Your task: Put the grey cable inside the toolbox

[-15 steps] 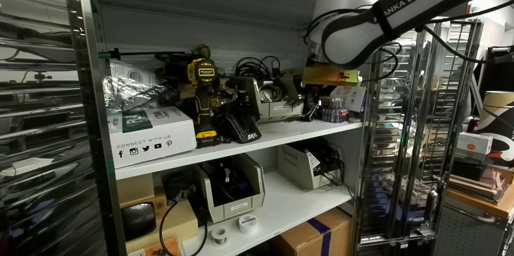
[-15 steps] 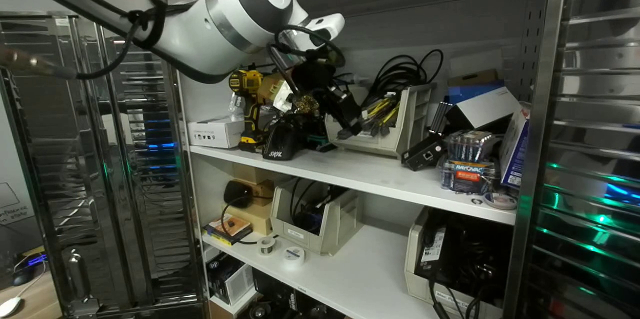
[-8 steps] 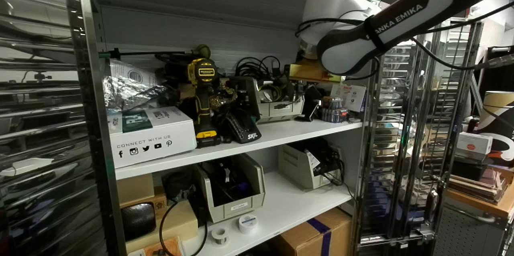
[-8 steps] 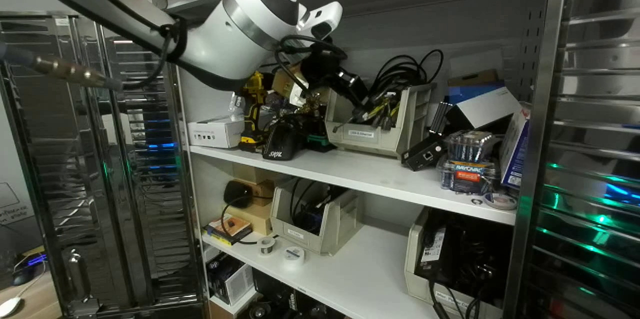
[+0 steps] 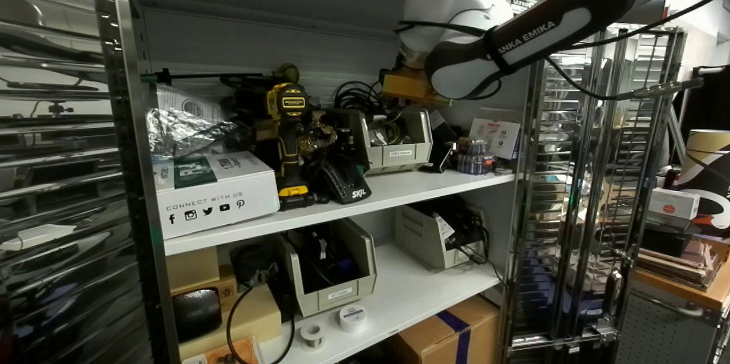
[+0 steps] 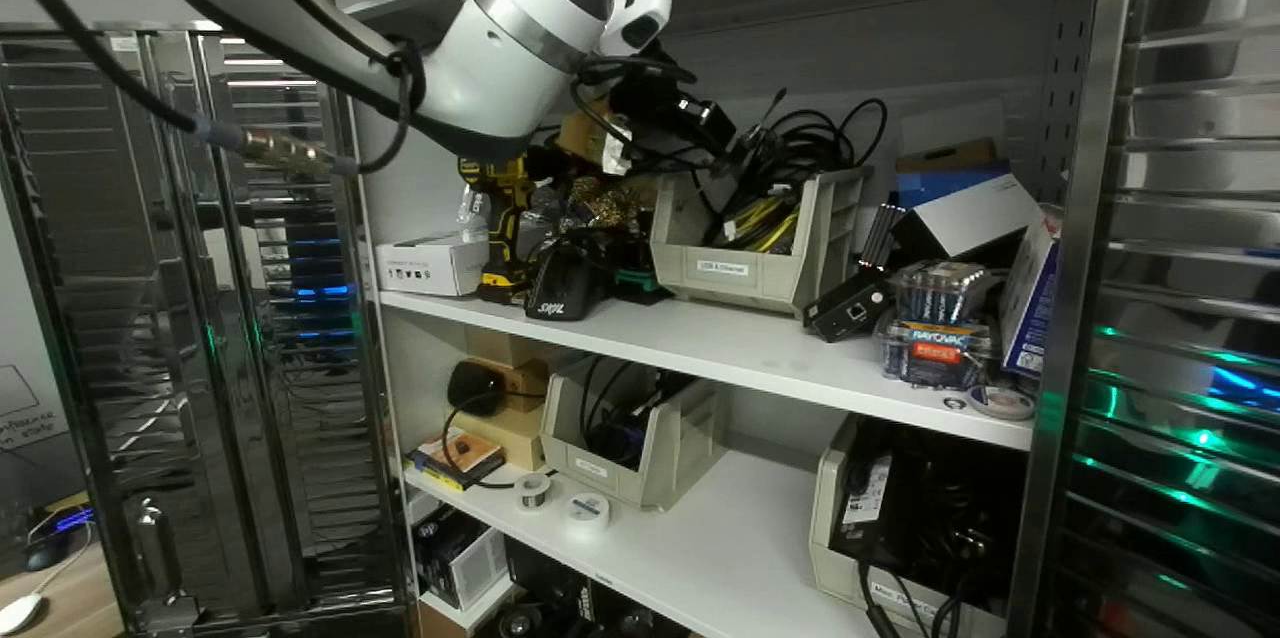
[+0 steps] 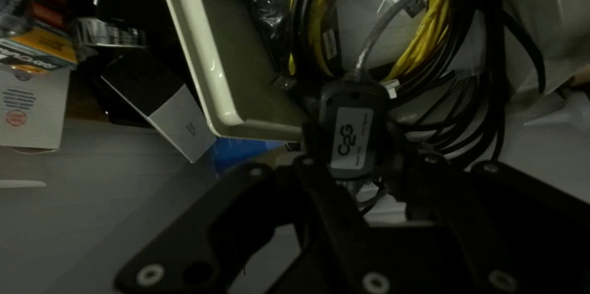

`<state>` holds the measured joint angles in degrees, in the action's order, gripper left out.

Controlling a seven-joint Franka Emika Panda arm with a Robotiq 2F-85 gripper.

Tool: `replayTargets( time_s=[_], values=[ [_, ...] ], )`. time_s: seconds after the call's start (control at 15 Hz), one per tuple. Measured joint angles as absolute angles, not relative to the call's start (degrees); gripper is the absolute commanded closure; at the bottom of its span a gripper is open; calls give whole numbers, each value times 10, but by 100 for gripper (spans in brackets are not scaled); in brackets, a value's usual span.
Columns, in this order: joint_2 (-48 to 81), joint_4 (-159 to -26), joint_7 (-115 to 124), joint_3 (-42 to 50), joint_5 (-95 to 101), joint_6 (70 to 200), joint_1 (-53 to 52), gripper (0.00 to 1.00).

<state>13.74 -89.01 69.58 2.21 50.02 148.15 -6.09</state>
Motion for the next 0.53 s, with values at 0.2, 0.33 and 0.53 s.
replayTargets(
  time_s=[0.2,0.33,0.53],
  values=[
    [183,-842,696,23,524,1481,-62,88],
    [218,-811,696,26,542,1480,-62,88],
    [270,-766,690,28,551,1476,-62,40]
  ],
)
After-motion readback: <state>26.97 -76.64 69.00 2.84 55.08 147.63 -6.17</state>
